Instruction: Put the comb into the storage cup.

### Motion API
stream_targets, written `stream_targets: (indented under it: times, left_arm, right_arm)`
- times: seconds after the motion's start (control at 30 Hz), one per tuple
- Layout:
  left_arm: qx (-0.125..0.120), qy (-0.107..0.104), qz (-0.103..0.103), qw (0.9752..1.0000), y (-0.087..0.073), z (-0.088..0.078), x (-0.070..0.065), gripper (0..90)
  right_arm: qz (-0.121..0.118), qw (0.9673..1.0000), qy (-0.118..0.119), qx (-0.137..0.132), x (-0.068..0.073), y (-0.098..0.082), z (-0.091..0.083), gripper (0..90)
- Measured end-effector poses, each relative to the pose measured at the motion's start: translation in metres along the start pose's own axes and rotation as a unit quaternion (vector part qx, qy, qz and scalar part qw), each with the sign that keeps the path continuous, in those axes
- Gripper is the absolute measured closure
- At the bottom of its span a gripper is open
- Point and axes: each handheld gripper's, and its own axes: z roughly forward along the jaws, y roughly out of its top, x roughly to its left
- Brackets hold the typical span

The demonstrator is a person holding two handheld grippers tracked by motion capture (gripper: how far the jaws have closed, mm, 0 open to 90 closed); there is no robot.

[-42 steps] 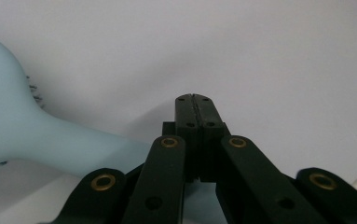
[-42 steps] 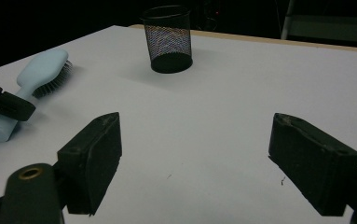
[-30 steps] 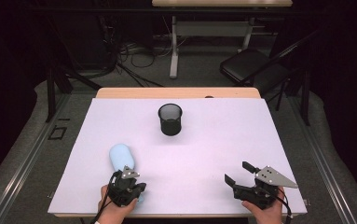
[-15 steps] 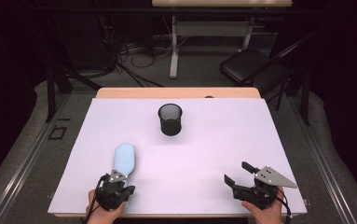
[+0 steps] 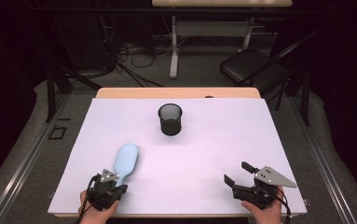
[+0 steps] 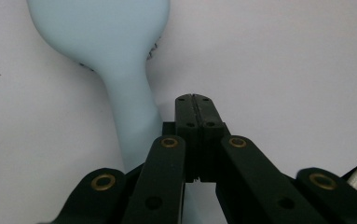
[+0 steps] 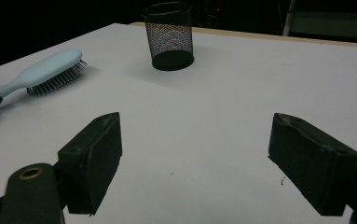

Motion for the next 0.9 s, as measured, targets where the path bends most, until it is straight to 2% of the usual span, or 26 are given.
stream_targets:
  times: [0.53, 0.9]
  left_arm:
    - [-0.011, 0.014, -0.015, 0.9997, -0.003, -0.003, 0.008, 90.0]
    - [-0.016, 0.021, -0.028, 0.9993, -0.007, -0.007, 0.019, 90.0]
  right_arm:
    - [0.001, 1.0000, 0.000, -0.001, 0.000, 0.000, 0.000, 17.1]
    - [0.001, 1.0000, 0.001, 0.000, -0.001, 0.000, 0.000, 17.4]
